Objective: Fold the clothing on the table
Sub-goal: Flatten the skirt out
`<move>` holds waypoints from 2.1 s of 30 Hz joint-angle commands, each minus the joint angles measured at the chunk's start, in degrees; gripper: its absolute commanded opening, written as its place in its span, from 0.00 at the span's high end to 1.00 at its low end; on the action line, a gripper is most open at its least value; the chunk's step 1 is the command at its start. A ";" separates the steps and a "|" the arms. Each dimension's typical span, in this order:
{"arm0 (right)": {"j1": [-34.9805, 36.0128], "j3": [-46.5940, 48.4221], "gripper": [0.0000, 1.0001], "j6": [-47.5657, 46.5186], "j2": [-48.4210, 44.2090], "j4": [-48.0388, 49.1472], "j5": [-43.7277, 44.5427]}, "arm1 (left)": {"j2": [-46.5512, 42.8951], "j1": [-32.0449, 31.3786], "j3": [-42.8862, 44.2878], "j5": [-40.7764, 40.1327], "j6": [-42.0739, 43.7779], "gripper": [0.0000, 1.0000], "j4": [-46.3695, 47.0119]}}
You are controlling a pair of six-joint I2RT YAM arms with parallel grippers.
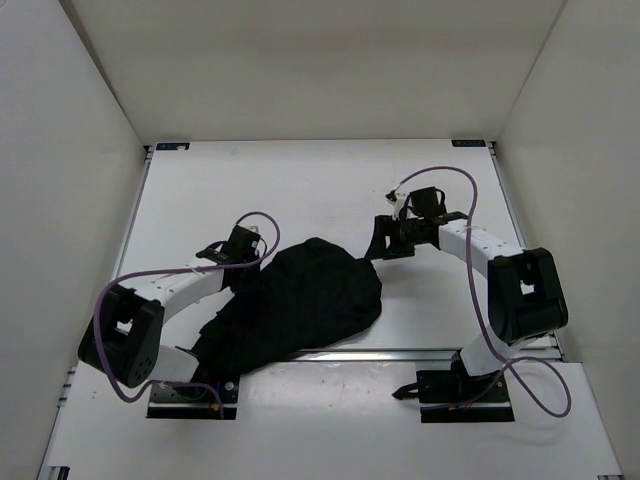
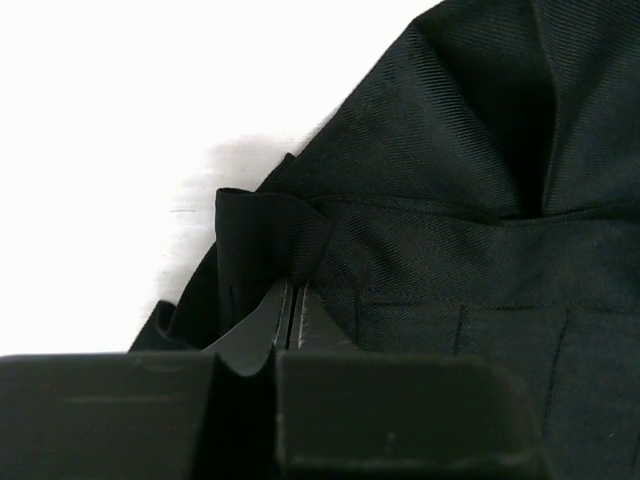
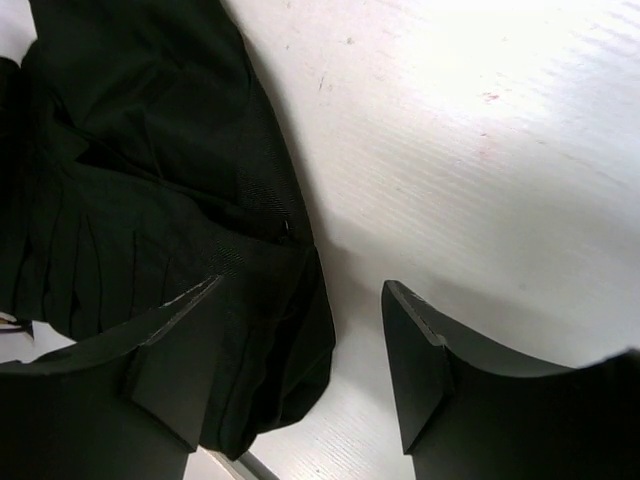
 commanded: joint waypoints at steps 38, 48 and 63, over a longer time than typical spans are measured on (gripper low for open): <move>-1.58 21.09 1.00 10.05 -31.77 4.09 9.82 | -20.30 10.50 40.13 16.70 -3.60 1.00 6.17; -2.72 47.16 1.00 7.25 0.03 2.35 2.60 | -1.34 16.39 44.57 27.50 -3.95 1.00 15.40; -3.79 29.09 1.00 4.34 -5.16 0.91 5.48 | -8.76 18.07 25.49 31.65 -6.42 0.96 23.40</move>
